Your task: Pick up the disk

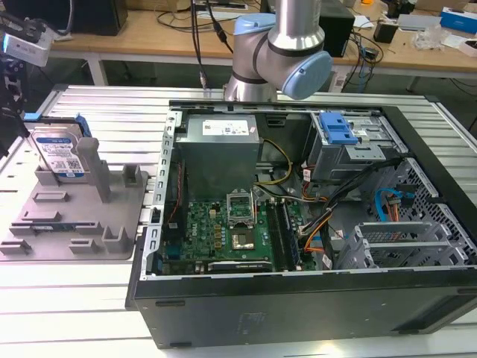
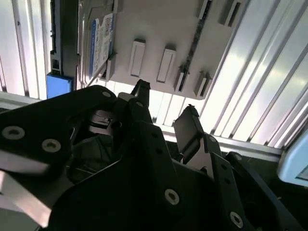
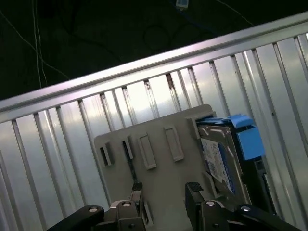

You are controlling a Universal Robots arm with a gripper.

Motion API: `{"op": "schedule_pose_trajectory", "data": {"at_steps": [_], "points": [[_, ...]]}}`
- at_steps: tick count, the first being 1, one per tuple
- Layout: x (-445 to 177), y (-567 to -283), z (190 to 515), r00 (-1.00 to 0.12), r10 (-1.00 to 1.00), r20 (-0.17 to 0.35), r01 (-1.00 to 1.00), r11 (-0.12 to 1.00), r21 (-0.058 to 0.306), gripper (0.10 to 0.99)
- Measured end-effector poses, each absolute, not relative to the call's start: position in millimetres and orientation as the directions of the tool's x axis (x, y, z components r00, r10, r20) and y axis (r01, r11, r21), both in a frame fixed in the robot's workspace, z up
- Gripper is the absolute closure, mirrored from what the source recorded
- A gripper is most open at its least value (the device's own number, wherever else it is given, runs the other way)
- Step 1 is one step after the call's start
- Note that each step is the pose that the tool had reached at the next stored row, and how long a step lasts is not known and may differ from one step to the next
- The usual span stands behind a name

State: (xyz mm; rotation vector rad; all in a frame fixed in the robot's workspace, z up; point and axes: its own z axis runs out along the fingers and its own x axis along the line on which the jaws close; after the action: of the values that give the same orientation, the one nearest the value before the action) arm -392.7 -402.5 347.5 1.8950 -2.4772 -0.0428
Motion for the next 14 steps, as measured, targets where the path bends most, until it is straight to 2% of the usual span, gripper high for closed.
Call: {"op": "schedule_pose_trajectory", "data": {"at_steps": [10, 14], "points": [[-392.8, -401.7, 345.1, -0.074, -0.997, 0.002, -0.997, 0.074, 0.027, 0.604], [-392.7, -401.6, 345.3, -0.07, -0.998, 0.004, -0.997, 0.07, 0.027, 0.604]]}}
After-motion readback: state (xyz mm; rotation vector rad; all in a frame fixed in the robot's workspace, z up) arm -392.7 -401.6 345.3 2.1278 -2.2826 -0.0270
